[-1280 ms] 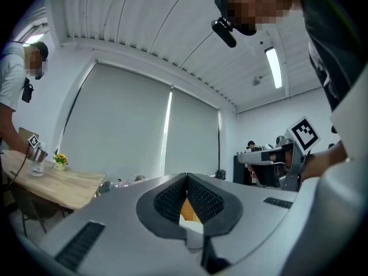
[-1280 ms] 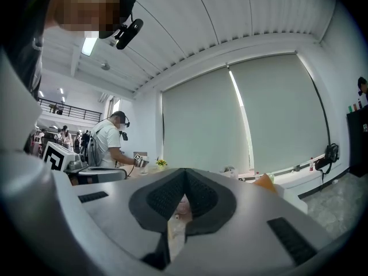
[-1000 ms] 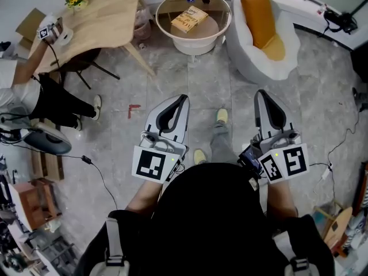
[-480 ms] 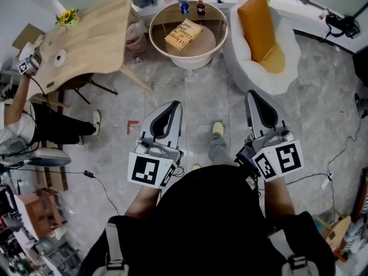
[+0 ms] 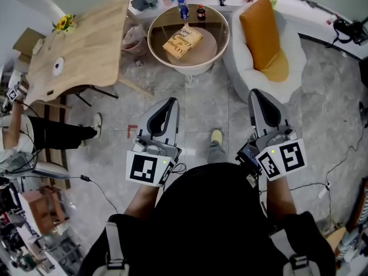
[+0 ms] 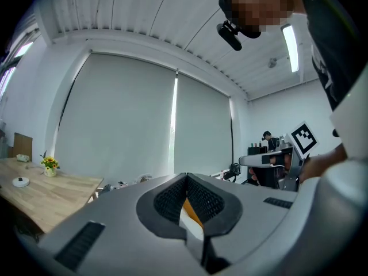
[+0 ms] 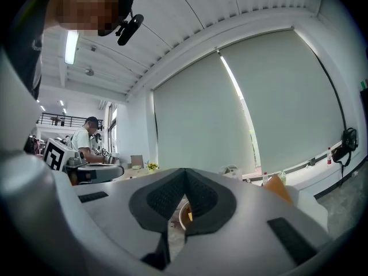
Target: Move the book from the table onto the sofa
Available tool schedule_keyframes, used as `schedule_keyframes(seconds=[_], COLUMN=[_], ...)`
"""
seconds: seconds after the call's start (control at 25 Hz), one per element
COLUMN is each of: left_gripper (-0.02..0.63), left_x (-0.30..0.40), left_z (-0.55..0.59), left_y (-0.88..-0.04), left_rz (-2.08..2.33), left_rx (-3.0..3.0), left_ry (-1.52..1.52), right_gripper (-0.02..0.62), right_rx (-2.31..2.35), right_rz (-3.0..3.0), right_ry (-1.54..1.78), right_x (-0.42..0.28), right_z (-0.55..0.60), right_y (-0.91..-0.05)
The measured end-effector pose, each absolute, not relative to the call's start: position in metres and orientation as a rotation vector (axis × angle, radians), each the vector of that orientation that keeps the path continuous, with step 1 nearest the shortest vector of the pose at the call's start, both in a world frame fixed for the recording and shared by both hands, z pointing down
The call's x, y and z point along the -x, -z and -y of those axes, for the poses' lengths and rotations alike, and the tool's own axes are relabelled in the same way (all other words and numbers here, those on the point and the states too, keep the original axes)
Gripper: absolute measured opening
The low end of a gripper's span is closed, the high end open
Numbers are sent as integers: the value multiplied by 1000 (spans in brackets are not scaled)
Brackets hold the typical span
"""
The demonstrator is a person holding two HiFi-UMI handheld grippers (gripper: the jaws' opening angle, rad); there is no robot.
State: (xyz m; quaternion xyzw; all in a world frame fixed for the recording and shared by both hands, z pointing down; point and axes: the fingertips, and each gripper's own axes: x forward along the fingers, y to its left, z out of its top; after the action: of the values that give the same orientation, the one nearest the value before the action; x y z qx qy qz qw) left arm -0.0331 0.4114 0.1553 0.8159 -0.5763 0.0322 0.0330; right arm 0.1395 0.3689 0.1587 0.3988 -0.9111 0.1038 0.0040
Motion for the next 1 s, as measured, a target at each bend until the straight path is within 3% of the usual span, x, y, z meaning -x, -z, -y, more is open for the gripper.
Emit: schedule_keyframes(seconds=[0.44,1.0], left_gripper=[12,12], left_x=[13,39], left_z=[-350,-326], left_y=[-153,-146], left_rz=[1837,1931], left_rx=[-2477,-2440], left_ry=[-120,-128], right_gripper=[3,2], right_rx=[-1164,-1059], right_rz=[2889,2920], right_ry=[-306,-310], right_x=[-153,-124], right_z=[-299,-269], right_y=[-166,-169])
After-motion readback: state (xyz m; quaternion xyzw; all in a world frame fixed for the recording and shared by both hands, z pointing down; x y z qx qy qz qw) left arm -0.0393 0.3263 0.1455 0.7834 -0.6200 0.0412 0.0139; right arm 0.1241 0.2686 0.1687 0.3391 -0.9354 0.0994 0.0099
